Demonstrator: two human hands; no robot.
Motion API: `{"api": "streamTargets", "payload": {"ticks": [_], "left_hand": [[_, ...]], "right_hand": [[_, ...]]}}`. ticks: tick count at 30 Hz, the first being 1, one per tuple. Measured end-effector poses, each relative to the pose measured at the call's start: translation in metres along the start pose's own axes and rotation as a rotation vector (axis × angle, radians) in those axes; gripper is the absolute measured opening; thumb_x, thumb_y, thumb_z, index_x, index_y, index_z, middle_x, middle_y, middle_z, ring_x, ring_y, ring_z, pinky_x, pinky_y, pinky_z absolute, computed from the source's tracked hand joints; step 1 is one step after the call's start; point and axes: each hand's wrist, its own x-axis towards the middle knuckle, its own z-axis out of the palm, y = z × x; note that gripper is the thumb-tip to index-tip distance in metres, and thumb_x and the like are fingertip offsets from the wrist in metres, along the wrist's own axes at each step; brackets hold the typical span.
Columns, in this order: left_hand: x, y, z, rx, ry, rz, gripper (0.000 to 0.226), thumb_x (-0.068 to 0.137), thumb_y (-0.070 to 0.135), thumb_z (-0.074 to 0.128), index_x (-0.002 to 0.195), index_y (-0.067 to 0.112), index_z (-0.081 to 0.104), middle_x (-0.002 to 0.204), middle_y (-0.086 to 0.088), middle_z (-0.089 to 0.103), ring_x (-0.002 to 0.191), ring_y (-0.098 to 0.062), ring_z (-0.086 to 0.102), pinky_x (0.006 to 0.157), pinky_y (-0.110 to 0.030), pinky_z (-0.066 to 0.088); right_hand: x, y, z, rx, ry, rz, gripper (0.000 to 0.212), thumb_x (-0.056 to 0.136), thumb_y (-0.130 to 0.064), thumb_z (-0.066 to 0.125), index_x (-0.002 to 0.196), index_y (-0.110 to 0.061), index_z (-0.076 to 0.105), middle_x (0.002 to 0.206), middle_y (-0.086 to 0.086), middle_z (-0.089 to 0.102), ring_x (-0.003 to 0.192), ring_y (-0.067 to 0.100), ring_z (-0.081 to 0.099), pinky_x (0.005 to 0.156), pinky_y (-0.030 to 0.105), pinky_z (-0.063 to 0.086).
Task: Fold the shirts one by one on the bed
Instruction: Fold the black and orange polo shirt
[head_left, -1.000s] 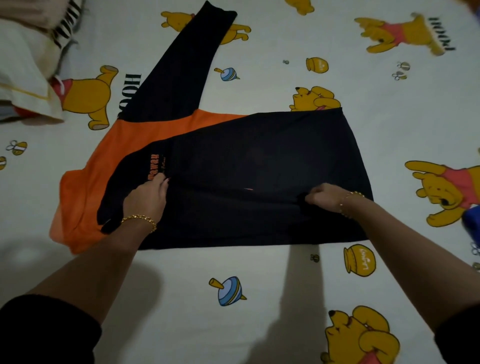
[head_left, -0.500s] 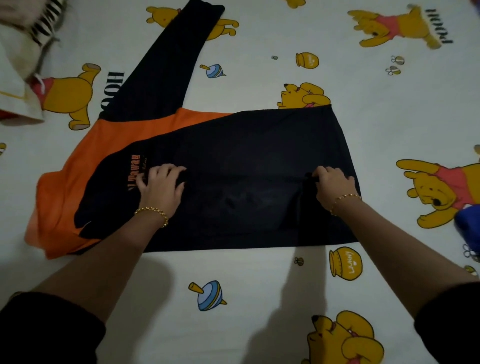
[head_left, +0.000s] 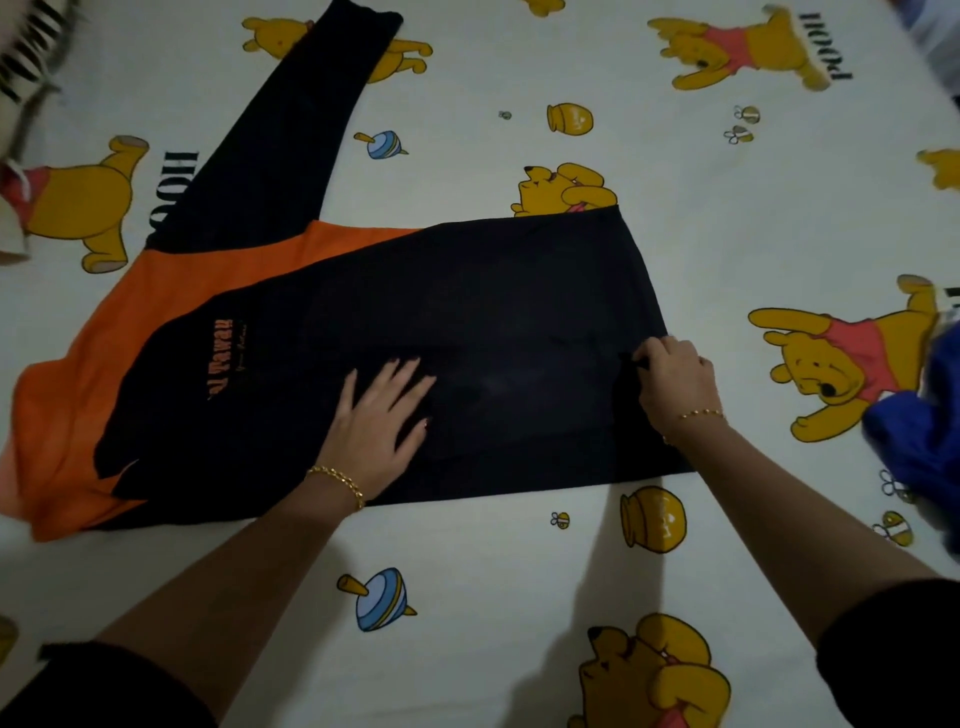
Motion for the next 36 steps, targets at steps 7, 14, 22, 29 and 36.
{"api": "streamTargets", "payload": {"ticks": [7,14,22,29,36], "left_hand": [[-0.015,-0.002,0.012,0.07,-0.069,0.039,0.066,0.093,0.054,0.019,0.151,0.024,0.013,0.158,0.001,0.007,0.146,-0.017,0.005,0.115,-0.052,0.007],[-0.063,-0.031,0.007,0.195,-0.153,0.102,0.087,0.088,0.064,0.03,0.151,0.009,0.007,0.159,-0.005,0.002,0.146,-0.017,0.0,0.115,-0.048,0.002],[-0.114,-0.093,-0.017,0.354,-0.169,-0.104,0.081,0.069,0.029,0.071,0.133,-0.013,0.042,0.14,-0.028,0.04,0.127,-0.037,0.043,0.115,-0.032,-0.002],[-0.114,-0.11,-0.012,0.401,-0.051,-0.095,0.097,0.056,-0.018,0.07,0.143,0.003,0.033,0.147,-0.018,0.037,0.134,-0.032,0.036,0.116,-0.04,-0.002],[-0.138,-0.111,0.004,0.365,-0.059,-0.153,0.104,0.053,-0.031,0.061,0.144,0.011,0.035,0.149,-0.011,0.035,0.135,-0.034,0.035,0.102,-0.058,0.033]], "right_hand": [[-0.009,-0.02,0.003,0.091,0.153,0.012,0.036,0.087,-0.005,0.049,0.123,-0.008,0.054,0.123,0.014,0.055,0.117,0.032,0.048,0.107,0.048,0.031],[-0.085,-0.091,0.027,0.106,-0.068,-0.551,0.079,0.085,-0.044,0.044,0.15,-0.007,0.019,0.159,0.007,0.013,0.148,0.02,0.003,0.119,0.049,0.001],[-0.084,-0.088,0.039,-0.095,-0.079,-0.37,0.067,0.086,-0.021,0.026,0.15,-0.004,0.017,0.158,0.012,0.016,0.147,0.026,0.01,0.117,0.045,0.01],[-0.091,-0.052,0.039,-0.153,-0.175,-0.25,0.067,0.096,-0.006,0.029,0.151,-0.011,-0.008,0.16,0.003,-0.009,0.147,0.017,-0.006,0.118,0.035,-0.001],[-0.119,-0.049,0.044,-0.175,-0.213,-0.237,0.062,0.099,-0.007,0.025,0.15,-0.011,-0.01,0.16,0.004,-0.01,0.147,0.019,-0.007,0.119,0.036,0.0]]}}
